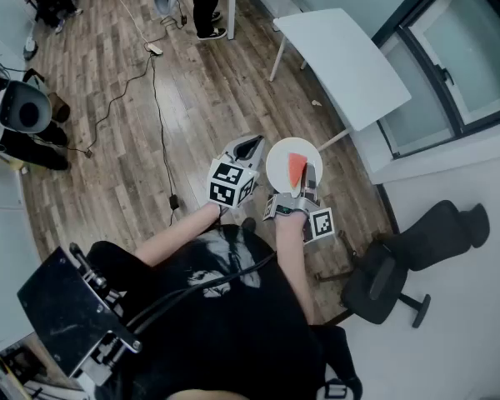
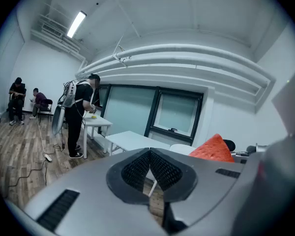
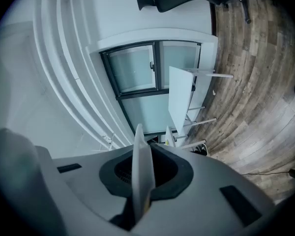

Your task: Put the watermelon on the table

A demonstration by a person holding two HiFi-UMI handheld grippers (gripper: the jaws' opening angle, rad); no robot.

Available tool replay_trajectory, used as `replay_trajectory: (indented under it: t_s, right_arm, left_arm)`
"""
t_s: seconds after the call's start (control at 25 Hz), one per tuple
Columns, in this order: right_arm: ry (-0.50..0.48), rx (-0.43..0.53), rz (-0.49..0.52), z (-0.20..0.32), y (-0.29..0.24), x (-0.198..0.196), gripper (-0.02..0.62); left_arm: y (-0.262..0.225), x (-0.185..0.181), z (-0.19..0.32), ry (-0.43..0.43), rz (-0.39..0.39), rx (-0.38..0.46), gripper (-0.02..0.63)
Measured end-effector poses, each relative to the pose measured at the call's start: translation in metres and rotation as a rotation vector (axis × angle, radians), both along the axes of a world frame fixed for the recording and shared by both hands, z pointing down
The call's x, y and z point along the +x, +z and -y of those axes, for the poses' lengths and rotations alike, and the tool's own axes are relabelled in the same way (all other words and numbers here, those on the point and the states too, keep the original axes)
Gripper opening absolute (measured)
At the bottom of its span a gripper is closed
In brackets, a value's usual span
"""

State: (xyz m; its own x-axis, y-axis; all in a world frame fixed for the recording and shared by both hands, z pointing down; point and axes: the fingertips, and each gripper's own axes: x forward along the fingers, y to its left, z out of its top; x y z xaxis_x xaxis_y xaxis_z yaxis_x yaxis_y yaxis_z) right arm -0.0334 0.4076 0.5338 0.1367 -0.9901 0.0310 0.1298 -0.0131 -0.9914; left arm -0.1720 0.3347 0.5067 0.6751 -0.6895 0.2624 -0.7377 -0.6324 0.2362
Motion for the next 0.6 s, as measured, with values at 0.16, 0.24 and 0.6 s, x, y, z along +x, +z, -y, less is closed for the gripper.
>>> replay_trajectory:
  t_s: [0.16, 0.24, 0.6]
  right_arm:
    - [-0.005, -0.002, -0.003, 0.011, 0.002, 0.000, 0.028]
    - [-0.012, -0.004, -0.002, 0.013, 0.003, -0.004, 0.028]
    - [-0.020, -0.015, 0.028, 0.016, 0.012, -0.007, 0.028]
  left_arm:
    - [-0.001, -0.001, 0.011, -0.007, -0.005, 0.009, 0.006]
    - [-0.001, -0.005, 0.012, -0.011, -0.004, 0.008, 0.006]
    - [0.002, -0.007, 0.014, -0.011, -0.009, -0.005, 0.006]
